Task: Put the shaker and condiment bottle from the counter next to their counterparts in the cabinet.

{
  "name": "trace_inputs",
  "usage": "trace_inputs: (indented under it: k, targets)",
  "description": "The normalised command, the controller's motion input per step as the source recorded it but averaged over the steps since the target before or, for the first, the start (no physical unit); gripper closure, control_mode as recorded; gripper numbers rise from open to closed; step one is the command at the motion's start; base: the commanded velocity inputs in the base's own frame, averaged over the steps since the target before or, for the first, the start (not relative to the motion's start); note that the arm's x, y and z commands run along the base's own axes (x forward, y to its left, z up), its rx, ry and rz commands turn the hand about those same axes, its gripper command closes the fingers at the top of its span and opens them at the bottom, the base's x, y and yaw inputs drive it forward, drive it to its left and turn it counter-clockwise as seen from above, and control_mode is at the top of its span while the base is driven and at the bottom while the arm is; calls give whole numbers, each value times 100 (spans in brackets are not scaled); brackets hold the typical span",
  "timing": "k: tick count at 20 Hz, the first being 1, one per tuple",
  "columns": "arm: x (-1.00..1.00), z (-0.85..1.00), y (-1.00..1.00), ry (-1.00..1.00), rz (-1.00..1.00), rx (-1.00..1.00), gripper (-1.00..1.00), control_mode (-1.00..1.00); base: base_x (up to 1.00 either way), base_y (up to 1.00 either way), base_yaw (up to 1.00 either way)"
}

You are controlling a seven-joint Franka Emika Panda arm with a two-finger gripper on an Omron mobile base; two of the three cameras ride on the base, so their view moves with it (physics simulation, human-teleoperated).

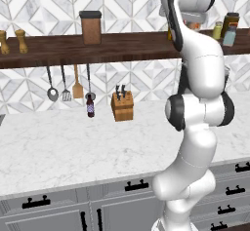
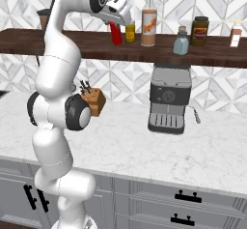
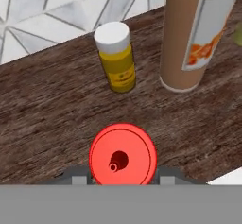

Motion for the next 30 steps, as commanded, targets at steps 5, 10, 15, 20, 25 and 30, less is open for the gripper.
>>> trace_inputs:
  k: [5,10,15,20,25,30]
  targets:
    - [37,-22,6,0,0,-18,100,-100,0,0,0]
    - [9,-4,1,2,0,-2,100,-100,0,0,0]
    - [26,-7,-3,20,0,19,100,-100,0,0,0]
    - [0,0,0,0,0,2,100,-100,0,0,0]
    - [0,0,0,1,0,0,100,-100,0,0,0]
    - [0,-4,-10,2,0,0,100,-100,0,0,0]
